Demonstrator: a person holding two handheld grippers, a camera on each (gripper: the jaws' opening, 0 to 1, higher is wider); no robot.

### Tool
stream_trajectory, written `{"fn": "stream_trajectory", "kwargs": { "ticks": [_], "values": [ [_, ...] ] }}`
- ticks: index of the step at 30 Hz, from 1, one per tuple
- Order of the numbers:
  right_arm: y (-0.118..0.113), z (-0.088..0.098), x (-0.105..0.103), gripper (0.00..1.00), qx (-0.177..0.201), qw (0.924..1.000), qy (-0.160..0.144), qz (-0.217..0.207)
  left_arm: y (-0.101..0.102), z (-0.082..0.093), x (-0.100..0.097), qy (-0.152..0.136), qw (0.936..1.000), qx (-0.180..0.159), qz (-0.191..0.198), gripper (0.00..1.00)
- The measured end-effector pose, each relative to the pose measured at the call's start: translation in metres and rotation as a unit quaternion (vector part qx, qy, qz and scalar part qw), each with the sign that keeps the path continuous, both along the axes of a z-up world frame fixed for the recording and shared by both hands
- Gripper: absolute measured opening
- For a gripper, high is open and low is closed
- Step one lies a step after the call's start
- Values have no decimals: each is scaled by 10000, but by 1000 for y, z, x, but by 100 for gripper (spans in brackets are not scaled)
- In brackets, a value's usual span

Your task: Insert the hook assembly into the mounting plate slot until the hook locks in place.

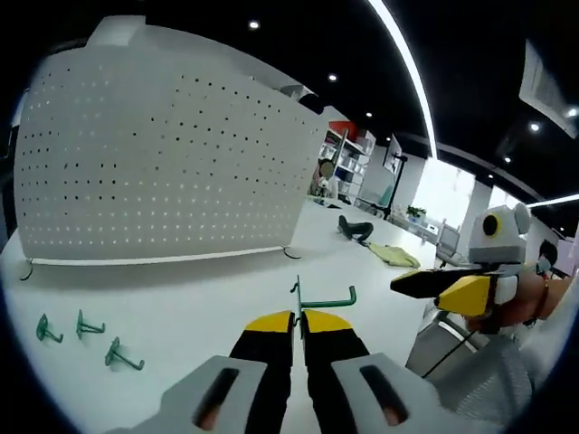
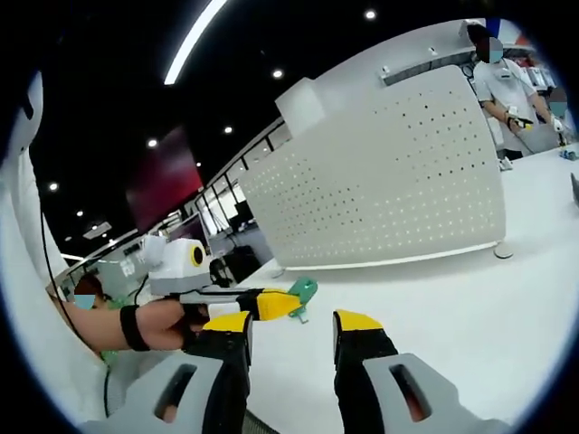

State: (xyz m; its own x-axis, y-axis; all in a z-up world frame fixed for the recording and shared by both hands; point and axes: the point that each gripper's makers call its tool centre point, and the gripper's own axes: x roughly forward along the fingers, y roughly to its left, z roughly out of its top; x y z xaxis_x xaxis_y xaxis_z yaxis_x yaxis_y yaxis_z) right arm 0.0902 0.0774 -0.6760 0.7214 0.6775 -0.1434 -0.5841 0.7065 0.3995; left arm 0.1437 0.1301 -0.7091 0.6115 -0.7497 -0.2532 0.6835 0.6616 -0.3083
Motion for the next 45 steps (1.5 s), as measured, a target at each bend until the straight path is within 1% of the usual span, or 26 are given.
{"fn": "stream_trajectory", "kwargs": {
  "ticks": [2, 5, 7, 9, 10, 11, 13, 15, 19, 21, 24, 26, 29, 33, 35, 36, 38, 39, 41, 43, 44, 45],
  "values": [
    [1, 1, 0, 34, 31, 10000, -1, 19, -3, 5, -6, -26, 9999, -131, -101, 4],
    [4, 3, -1, 32, 107, 9999, 0, 53, -4, 9, -11, -90, 9998, -126, -149, 4],
    [6, 4, -1, 30, 178, 9998, 39, 64, -5, 14, -15, -106, 9996, -191, -161, 4],
    [8, 5, -2, 29, 244, 9996, 61, 102, -7, 19, -18, -176, 9993, -243, -207, 4],
    [9, 5, -1, 29, 245, 9996, 77, 110, -9, 21, -20, -277, 9990, -227, -266, 4],
    [11, 5, -1, 29, 232, 9996, 106, 105, -10, 23, -21, -301, 9989, -243, -274, 4],
    [12, 6, -1, 29, 222, 9996, 90, 124, -12, 25, -23, -351, 9985, -265, -320, 4],
    [14, 10, 0, 28, 301, 9995, 45, 111, -13, 26, -24, -389, 9983, -284, -327, 4],
    [14, 15, 1, 22, 473, 9988, 90, -1, -14, 28, -27, -569, 9975, -170, -392, 4],
    [13, 16, 3, 18, 605, 9980, 149, -85, -16, 31, -29, -654, 9968, -181, -433, 4],
    [14, 16, 2, 13, 750, 9969, 243, -59, -18, 38, -30, -763, 9958, -260, -439, 4],
    [16, 17, 1, 11, 788, 9965, 262, -22, -19, 41, -32, -847, 9950, -246, -465, 4],
    [16, 18, 1, 7, 888, 9956, 295, -74, -22, 43, -34, -966, 9937, -202, -530, 4],
    [15, 21, 2, 6, 1152, 9924, 405, -172, -24, 49, -36, -1171, 9915, -191, -535, 4],
    [13, 22, 4, 5, 1185, 9918, 404, -266, -27, 51, -39, -1226, 9907, -184, -554, 4],
    [12, 22, 5, 5, 1202, 9913, 426, -314, -28, 52, -38, -1317, 9899, -114, -505, 4],
    [12, 23, 5, 3, 1192, 9915, 400, -340, -32, 52, -41, -1342, 9892, -67, -592, 4],
    [11, 22, 5, 3, 1202, 9911, 435, -382, -33, 51, -42, -1385, 9884, -2, -616, 4],
    [10, 24, 6, 3, 1262, 9903, 420, -412, -32, 54, -40, -1455, 9878, -1, -549, 4],
    [10, 25, 6, 3, 1387, 9883, 490, -412, -32, 56, -40, -1514, 9870, 26, -547, 4],
    [10, 25, 6, 3, 1486, 9863, 571, -434, -32, 57, -40, -1604, 9855, 90, -543, 3],
    [10, 25, 6, 2, 1531, 9854, 600, -434, -32, 57, -40, -1614, 9854, 111, -539, 3]
  ]
}}
